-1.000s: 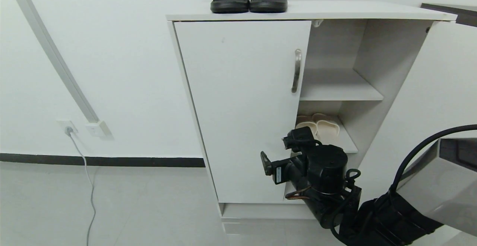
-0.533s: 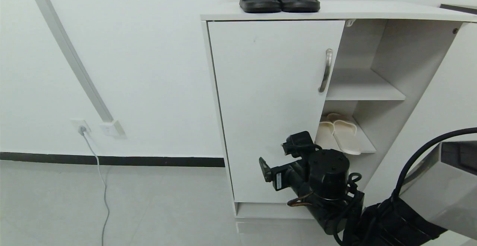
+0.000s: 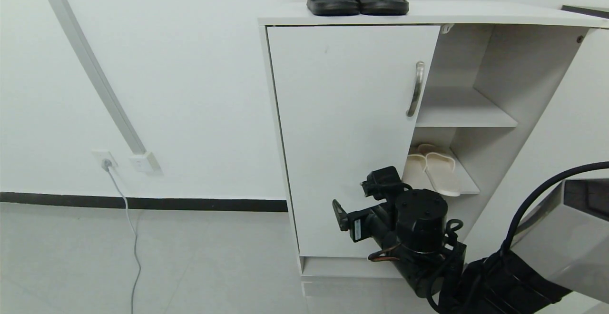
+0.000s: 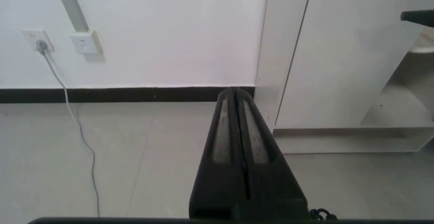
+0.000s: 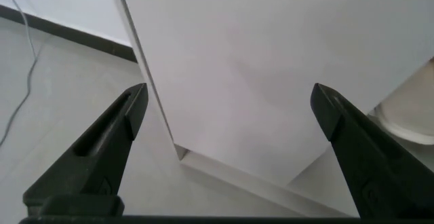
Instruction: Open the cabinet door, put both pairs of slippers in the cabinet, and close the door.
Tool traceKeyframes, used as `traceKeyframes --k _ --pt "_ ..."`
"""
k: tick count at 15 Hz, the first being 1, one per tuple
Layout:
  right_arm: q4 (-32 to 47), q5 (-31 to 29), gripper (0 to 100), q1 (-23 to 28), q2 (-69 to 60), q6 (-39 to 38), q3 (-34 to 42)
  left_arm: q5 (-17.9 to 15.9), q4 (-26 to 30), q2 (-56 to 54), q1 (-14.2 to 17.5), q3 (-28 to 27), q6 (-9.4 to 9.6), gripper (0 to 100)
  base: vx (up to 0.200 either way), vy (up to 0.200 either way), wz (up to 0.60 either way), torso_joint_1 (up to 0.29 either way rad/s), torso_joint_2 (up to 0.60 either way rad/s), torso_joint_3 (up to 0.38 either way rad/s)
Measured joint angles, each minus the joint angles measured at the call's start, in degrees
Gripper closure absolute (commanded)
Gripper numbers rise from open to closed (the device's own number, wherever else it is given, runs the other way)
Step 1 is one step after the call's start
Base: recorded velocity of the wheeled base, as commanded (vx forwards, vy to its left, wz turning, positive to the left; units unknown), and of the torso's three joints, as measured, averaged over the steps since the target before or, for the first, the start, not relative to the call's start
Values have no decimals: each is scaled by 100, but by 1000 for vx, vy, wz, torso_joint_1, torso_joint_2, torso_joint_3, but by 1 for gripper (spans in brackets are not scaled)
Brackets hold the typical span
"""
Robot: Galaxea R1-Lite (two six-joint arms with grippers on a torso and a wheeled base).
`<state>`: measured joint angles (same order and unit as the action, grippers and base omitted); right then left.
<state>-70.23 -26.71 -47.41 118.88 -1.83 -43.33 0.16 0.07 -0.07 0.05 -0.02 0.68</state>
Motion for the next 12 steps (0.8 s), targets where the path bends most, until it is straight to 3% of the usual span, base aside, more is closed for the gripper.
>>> traceKeyframes --k 6,9,12 --pt "2 0 0 -9 5 11 2 0 2 0 2 0 0 100 0 0 0 0 0 0" --pt "-13 -2 0 -13 0 17 -6 -6 -5 0 2 -5 27 100 0 0 0 -1 -183 -292" --pt "-17 -5 0 -18 0 11 16 -2 -7 0 2 0 7 100 0 0 0 43 -483 -369"
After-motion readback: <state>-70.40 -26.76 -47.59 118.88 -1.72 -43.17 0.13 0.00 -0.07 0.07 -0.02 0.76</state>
